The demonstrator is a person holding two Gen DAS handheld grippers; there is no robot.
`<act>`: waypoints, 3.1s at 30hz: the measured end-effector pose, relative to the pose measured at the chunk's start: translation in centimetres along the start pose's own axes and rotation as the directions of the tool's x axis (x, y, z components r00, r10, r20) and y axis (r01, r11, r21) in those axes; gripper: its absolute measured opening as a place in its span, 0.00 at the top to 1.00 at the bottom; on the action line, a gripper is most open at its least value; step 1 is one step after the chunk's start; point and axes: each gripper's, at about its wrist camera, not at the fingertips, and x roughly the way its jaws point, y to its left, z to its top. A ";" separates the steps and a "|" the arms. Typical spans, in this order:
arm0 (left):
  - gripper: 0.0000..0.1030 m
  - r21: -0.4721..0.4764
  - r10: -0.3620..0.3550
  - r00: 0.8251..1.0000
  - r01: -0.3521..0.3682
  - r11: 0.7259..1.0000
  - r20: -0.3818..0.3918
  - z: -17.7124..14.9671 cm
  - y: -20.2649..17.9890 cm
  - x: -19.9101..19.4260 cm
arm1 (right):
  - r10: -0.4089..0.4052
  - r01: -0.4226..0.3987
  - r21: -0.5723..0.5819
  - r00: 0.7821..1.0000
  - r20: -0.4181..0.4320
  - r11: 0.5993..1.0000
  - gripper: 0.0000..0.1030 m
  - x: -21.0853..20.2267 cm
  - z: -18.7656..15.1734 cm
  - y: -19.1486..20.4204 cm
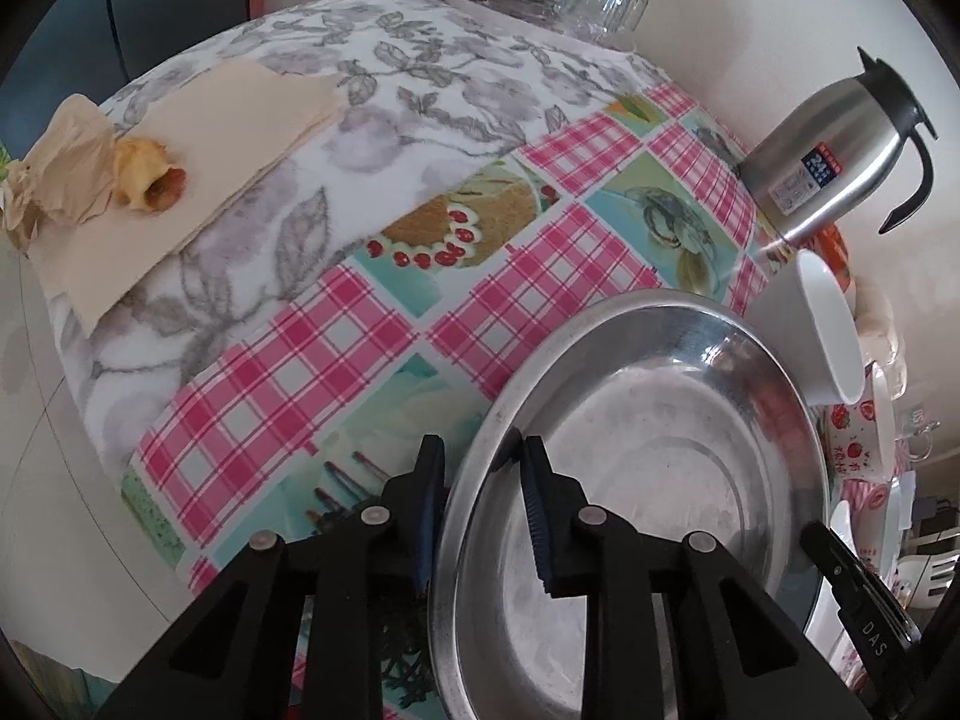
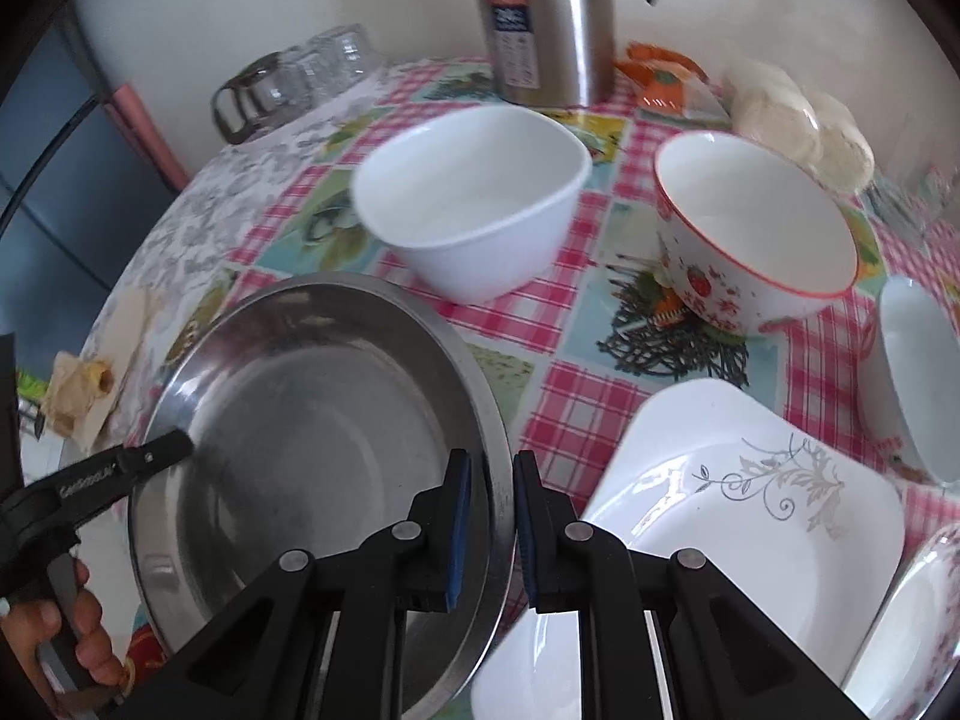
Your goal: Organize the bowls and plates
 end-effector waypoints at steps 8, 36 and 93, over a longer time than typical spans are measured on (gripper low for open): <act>0.74 0.054 0.018 0.999 -0.020 0.998 0.045 -0.5 -0.9 -2.2 | 0.034 -0.033 -0.009 0.999 0.038 0.999 0.85 -1.8 -0.2 -0.2; 0.74 0.430 -0.159 0.978 0.087 0.899 0.136 -1.8 -22.6 -11.2 | -0.063 -0.113 0.379 0.904 0.422 0.918 0.85 -17.7 -2.9 -15.9; 0.74 0.371 0.034 0.986 0.030 0.928 -0.166 -6.8 -20.9 -0.2 | -0.182 0.176 0.315 0.983 -0.010 0.933 0.83 -8.7 -7.8 -17.7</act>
